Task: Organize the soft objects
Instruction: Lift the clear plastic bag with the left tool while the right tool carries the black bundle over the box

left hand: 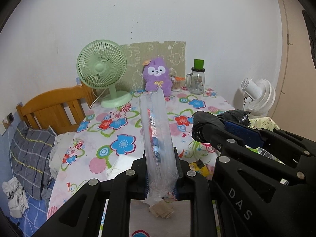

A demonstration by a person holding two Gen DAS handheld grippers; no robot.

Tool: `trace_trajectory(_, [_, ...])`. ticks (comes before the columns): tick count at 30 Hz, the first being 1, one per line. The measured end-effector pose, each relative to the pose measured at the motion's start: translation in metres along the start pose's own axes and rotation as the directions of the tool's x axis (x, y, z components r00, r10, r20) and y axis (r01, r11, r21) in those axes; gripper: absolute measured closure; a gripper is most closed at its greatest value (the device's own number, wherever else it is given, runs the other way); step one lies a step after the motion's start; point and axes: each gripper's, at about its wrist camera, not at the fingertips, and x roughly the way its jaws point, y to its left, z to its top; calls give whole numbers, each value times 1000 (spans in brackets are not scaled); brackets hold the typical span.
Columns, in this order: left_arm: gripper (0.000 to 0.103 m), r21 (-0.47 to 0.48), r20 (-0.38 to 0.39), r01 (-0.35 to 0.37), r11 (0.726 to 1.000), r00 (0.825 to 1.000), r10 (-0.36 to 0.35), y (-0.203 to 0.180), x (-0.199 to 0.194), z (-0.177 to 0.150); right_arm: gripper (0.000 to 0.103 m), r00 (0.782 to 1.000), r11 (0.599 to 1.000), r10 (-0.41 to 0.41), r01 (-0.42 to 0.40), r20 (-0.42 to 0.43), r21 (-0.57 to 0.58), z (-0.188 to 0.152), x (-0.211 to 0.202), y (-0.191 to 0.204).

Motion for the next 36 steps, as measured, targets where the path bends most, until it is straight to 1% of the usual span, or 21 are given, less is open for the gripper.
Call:
trace_trajectory(12, [87,17,34,19,1000,999,-19,-35,-6,16,75,999,1000,-28,28,22,4,10,-20,-37])
trace_trajectory(16, [87,26,30,26,999,999,-27,-49,-4,18,75,999,999,-35,35,19,7,10,-21,-51])
trace_trajectory(36, [87,86,2,121,989,993,-122,-128,22,27,75,994,992,-107,107,-2,65,-1,-24,-134])
